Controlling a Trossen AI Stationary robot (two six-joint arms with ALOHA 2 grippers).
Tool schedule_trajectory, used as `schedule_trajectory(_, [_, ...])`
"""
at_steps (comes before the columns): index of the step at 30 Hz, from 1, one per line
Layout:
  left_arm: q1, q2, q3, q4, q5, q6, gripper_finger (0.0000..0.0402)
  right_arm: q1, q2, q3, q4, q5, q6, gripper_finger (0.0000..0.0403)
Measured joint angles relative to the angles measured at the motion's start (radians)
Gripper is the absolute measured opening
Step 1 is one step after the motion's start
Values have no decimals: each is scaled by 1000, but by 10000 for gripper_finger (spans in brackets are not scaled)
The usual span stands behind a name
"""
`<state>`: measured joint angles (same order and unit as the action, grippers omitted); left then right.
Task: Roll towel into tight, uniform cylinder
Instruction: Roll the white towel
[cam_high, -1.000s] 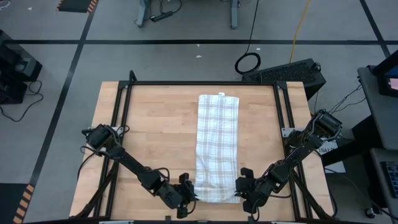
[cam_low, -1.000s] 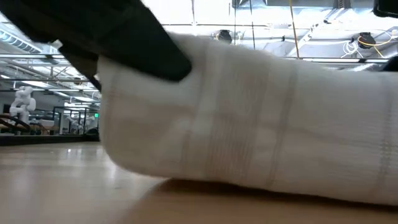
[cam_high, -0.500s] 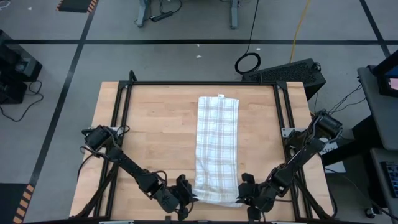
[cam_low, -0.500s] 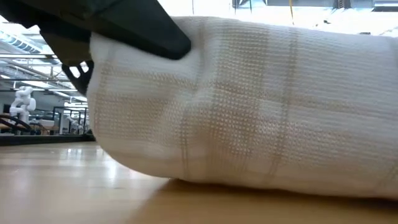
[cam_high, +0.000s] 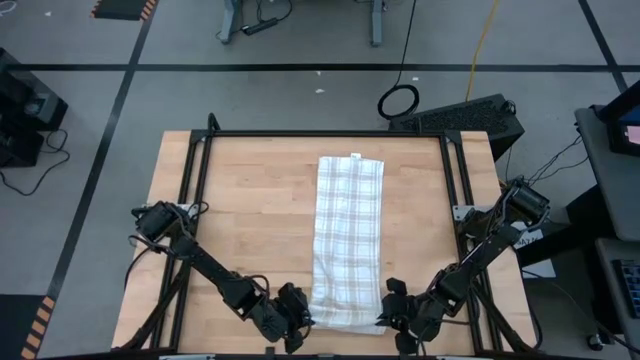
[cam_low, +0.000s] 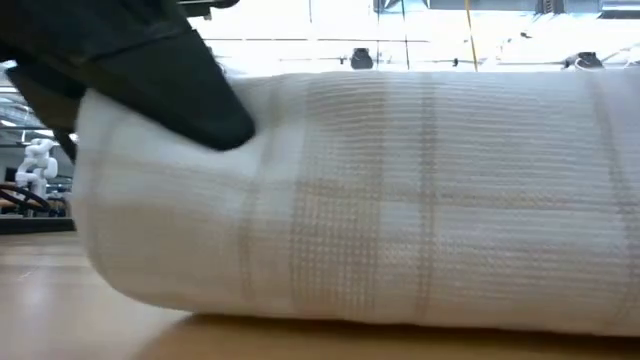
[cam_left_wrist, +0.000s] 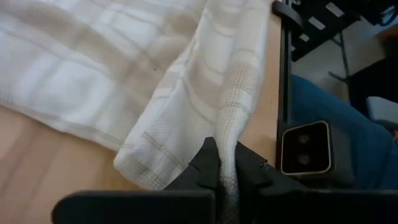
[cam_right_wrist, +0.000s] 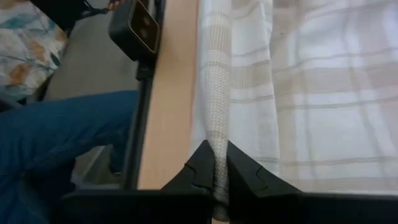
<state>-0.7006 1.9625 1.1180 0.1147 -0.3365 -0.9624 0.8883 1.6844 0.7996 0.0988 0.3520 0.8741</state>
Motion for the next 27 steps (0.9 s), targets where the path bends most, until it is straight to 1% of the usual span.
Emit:
schedule_trajectory(7, [35,0,0,-5,5,1,18,1,0,-27,-7,13,-4,9])
schedule_trajectory(15, [59,35,-2,-13,13,-24,18,-6,0,-28,-24,20,-34,9])
schedule_trajectory(19, [67,39,-2,-32,11,-45,18,-10,0,-28,-46,72,-66,11])
schedule_trajectory(22, [71,39,-2,-54,10,-81,18,-9,0,-28,-52,92,-98,34])
schedule_trajectory(27, [71,39,-2,-83,10,-114,18,-9,-38,-28,-107,87,-100,100])
